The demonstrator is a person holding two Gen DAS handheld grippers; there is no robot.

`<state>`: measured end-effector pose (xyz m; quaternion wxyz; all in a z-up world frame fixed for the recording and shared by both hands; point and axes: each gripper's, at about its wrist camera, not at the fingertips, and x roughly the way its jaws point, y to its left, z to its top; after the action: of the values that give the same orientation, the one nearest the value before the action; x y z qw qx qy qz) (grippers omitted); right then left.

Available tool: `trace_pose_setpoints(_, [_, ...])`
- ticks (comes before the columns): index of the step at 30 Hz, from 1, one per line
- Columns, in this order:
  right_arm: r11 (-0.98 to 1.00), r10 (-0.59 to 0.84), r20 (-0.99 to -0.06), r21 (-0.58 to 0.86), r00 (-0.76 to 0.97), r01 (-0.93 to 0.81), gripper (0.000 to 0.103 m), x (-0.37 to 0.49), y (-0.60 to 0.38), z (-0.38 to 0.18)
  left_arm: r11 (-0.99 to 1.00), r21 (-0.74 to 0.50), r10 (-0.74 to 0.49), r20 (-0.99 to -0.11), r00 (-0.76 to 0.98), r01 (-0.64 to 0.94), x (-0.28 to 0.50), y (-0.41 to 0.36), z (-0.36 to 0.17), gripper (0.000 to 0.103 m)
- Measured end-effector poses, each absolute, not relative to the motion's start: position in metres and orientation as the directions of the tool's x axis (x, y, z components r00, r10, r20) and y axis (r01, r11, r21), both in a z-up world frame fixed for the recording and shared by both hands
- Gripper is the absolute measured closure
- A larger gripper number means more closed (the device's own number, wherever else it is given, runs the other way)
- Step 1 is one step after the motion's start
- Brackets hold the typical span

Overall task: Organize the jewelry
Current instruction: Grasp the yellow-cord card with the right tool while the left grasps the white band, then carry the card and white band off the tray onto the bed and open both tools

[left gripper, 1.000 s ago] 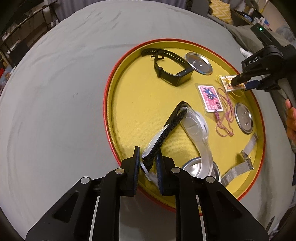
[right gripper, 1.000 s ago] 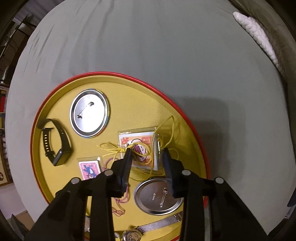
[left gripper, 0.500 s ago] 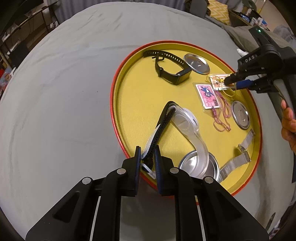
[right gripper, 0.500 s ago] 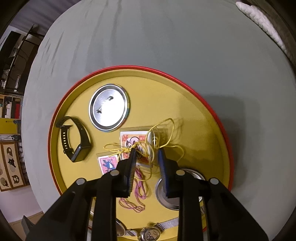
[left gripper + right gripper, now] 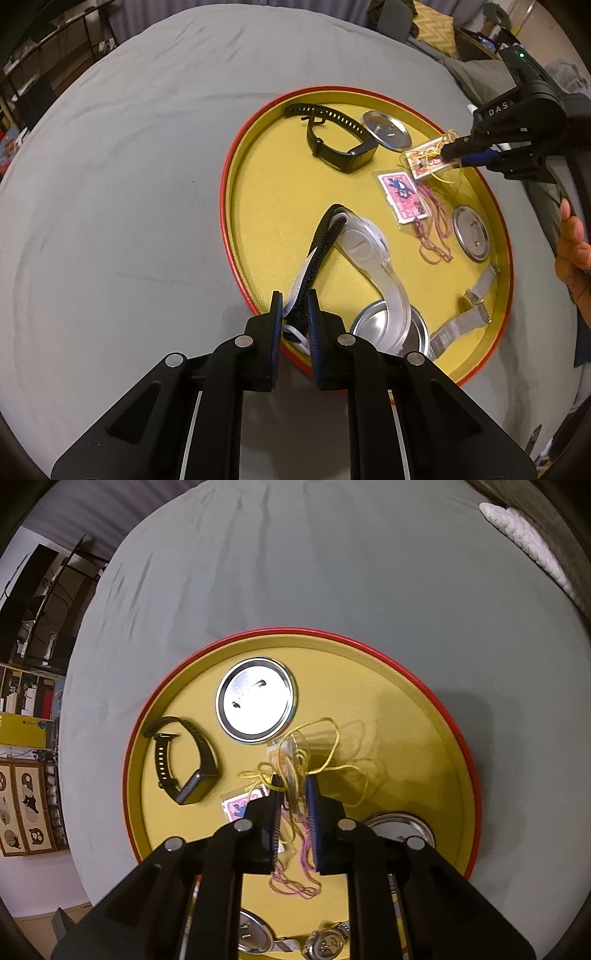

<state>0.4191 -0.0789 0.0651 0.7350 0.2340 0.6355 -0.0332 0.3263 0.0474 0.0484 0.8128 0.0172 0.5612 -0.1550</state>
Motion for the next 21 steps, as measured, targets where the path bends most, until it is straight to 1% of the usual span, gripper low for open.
trace_pose_setpoints(5, [0.882, 0.265, -0.941, 0.324, 0.21, 0.342, 0.09, 0.424, -0.093, 0.067, 0.95, -0.155, -0.245, -0.908, 0.34, 0.272, 0.323, 0.05, 0.059, 0.091])
trace_pose_setpoints(12, [0.874, 0.278, -0.928, 0.352, 0.248, 0.335, 0.091, 0.424, -0.103, 0.088, 0.947, -0.153, -0.252, -0.899, 0.358, 0.283, 0.318, 0.052, 0.075, 0.09])
trace_pose_setpoints(16, [0.869, 0.295, -0.915, 0.377, 0.276, 0.322, 0.091, 0.421, -0.102, 0.106, 0.946, -0.148, -0.254, -0.89, 0.379, 0.288, 0.313, 0.055, 0.092, 0.09])
trace_pose_setpoints(21, [0.872, 0.316, -0.893, 0.406, 0.319, 0.272, 0.091, 0.409, -0.096, 0.145, 0.949, -0.137, -0.253, -0.868, 0.427, 0.283, 0.303, 0.063, 0.131, 0.09])
